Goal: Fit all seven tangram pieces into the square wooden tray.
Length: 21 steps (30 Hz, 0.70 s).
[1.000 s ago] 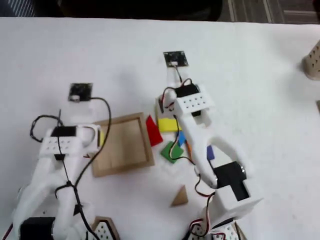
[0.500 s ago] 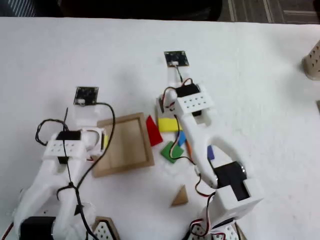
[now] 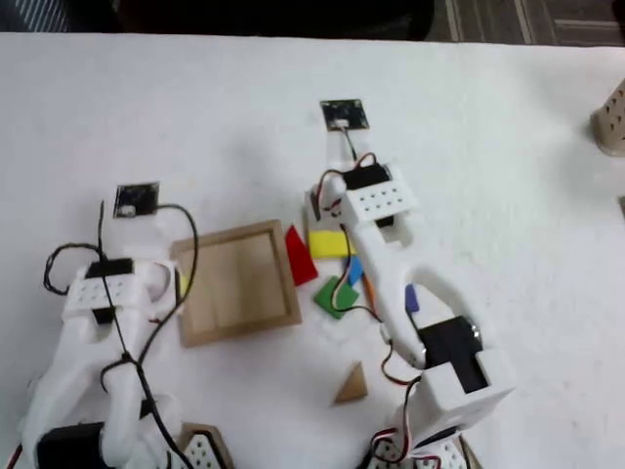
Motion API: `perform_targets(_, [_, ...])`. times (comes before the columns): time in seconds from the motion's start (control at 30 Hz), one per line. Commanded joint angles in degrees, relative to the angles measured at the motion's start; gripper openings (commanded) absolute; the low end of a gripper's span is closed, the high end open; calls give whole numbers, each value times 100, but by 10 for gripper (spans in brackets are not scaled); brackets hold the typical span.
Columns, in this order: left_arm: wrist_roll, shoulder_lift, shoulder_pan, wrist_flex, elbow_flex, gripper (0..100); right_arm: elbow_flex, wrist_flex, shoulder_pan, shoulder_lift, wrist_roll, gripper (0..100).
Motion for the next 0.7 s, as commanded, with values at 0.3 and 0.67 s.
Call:
perform_targets(0.3, [554,-22,804,809,-1134,151,-88,-75,66,-242,79,19])
perform_targets(0.67, [598,532,875,53,-580,151,-88,-75,75,-242,79,19])
